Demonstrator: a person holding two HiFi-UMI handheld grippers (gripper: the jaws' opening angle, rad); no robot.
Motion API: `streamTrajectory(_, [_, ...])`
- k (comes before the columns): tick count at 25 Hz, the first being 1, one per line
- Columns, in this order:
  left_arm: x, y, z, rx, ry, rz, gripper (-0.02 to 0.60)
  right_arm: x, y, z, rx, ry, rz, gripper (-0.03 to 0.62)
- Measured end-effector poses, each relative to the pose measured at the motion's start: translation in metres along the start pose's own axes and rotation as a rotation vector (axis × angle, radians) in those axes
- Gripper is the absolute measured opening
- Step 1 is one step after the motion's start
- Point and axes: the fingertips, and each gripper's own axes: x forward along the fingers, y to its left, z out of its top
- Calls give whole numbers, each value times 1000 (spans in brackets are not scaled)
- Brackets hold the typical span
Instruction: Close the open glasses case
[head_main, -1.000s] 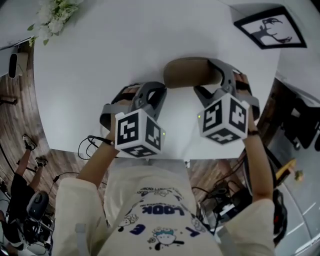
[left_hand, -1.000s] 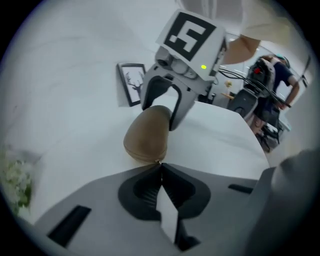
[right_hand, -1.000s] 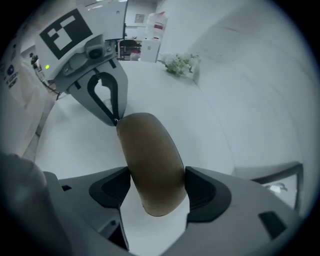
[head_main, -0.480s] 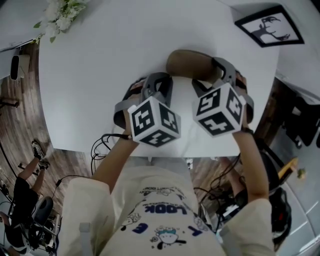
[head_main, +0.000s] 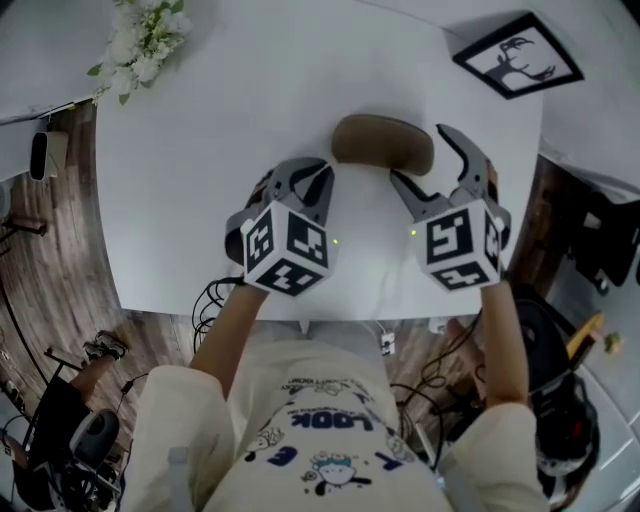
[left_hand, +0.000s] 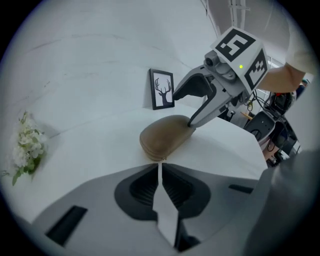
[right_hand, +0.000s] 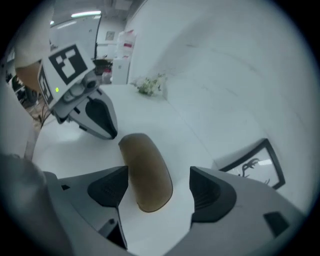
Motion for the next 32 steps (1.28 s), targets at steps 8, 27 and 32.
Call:
streamTrajectory(8, [-123, 29, 86, -148, -375, 102, 2, -101, -21, 54, 771, -472, -147, 350])
streamTrajectory(27, [-256, -33, 180, -82, -749, 325, 2, -255, -1, 77, 887, -769, -602, 0])
streamTrajectory(32, [-271, -51, 185, -66, -764, 367, 2, -274, 5, 71, 872, -802, -598, 0])
